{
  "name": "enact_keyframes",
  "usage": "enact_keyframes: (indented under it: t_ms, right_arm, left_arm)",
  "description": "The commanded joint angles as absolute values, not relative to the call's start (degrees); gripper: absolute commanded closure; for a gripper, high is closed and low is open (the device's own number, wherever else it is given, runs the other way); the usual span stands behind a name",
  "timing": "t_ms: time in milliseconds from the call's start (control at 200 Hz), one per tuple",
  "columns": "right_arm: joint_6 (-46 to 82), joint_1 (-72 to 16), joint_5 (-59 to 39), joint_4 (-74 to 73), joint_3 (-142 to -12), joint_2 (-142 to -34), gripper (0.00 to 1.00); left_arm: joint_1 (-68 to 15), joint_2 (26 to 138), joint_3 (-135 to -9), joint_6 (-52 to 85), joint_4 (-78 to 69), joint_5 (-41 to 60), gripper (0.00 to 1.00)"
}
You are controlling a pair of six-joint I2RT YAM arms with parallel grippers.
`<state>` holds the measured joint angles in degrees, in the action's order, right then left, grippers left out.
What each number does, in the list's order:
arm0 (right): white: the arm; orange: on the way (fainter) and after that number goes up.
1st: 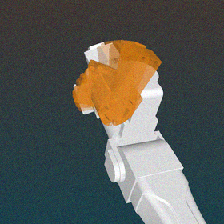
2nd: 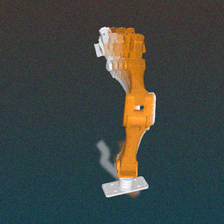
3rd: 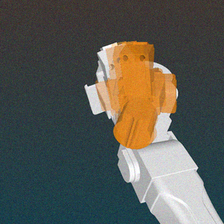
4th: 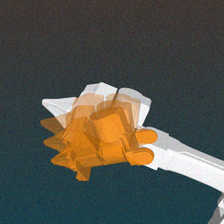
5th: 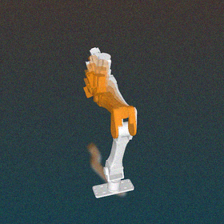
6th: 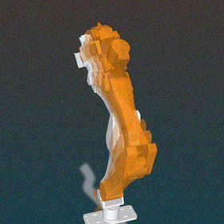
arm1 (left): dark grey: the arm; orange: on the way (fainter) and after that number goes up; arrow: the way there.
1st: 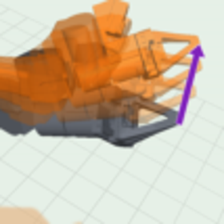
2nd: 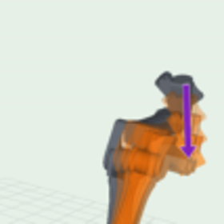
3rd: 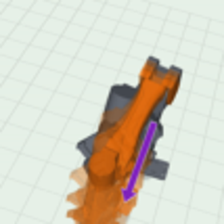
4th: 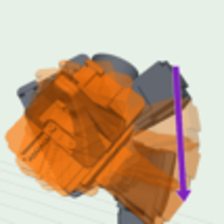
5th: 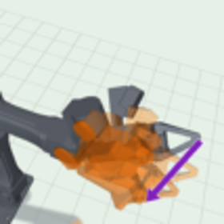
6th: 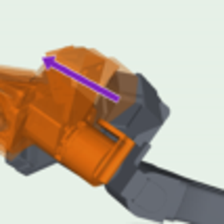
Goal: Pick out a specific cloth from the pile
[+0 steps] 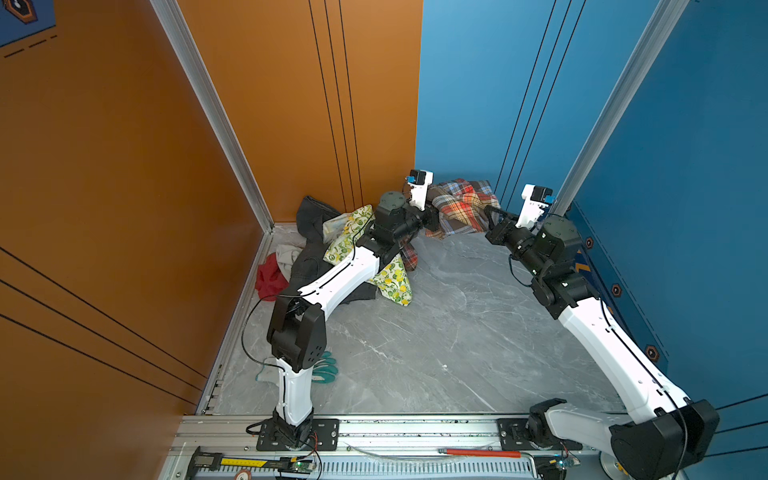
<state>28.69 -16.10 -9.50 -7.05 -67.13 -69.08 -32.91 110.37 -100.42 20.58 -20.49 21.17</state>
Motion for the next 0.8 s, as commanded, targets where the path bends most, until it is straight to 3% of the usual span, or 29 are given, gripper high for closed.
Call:
enact_keyframes:
  t_ms: [0,170,335,516,596,796]
  right_arm:
    - [26.0,-15.6,-11.5,-11.6,-64.2,-67.4,1.0]
    - [25.4,-15.4,-12.5,-15.0,-59.5,-66.9,0.96]
    - [24.3,-15.1,-12.1,-19.4,-52.7,-64.2,0.45]
    - [18.5,-14.4,-10.1,-28.3,-42.6,-59.6,0.08]
    - [15.6,-14.4,-11.0,-33.4,-39.4,-59.8,0.0]
    - [11.4,-14.2,-13.4,-48.2,-37.1,-67.0,0.0]
  left_arm:
    - [-32.5,104.9,-101.9,23.2,-24.1,25.7,1.0]
    - [-32.4,103.9,-101.7,25.5,-24.1,28.2,1.0]
    - [-32.2,105.0,-104.2,27.8,-24.1,30.0,1.0]
    - [-32.1,105.7,-106.4,28.3,-23.1,31.4,1.0]
    - [-32.2,106.0,-107.4,28.7,-22.6,31.8,1.0]
    - [-32.7,106.6,-109.8,30.4,-21.5,34.1,1.0]
